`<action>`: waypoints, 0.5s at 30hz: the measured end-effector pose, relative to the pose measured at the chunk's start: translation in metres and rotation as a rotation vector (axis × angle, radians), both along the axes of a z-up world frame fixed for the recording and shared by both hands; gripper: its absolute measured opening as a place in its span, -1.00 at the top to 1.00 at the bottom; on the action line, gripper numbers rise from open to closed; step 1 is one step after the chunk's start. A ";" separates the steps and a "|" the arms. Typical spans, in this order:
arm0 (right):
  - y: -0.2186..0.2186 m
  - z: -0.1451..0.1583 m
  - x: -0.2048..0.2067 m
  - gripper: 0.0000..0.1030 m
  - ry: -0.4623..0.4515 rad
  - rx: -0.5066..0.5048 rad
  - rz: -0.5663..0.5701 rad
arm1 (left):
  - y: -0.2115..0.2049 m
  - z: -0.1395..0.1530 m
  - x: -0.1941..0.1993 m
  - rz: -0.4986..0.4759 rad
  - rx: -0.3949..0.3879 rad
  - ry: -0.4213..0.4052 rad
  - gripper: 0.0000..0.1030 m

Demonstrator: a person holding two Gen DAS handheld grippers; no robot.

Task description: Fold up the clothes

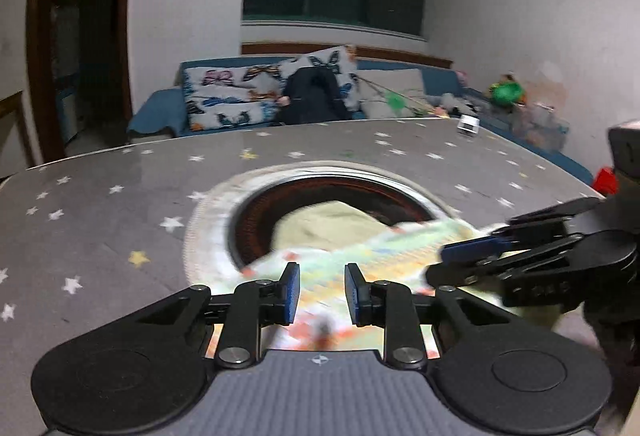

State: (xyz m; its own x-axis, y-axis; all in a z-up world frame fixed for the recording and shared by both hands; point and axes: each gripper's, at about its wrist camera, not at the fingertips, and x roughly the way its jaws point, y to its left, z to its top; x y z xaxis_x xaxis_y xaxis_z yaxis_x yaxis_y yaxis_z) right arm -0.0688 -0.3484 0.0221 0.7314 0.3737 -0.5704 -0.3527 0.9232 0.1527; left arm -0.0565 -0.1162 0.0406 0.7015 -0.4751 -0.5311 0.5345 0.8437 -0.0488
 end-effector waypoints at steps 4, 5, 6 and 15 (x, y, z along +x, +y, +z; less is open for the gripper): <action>0.005 -0.002 -0.028 0.27 -0.010 -0.042 0.042 | 0.001 -0.015 -0.011 0.005 0.050 0.024 0.46; 0.006 -0.003 -0.035 0.27 -0.013 -0.053 0.053 | 0.003 -0.019 -0.011 0.011 0.052 0.035 0.46; 0.007 -0.003 -0.042 0.27 -0.015 -0.063 0.062 | 0.005 -0.023 -0.011 0.016 0.053 0.046 0.46; -0.027 -0.012 -0.081 0.27 0.021 -0.086 0.007 | 0.014 -0.020 -0.019 0.030 0.047 0.025 0.39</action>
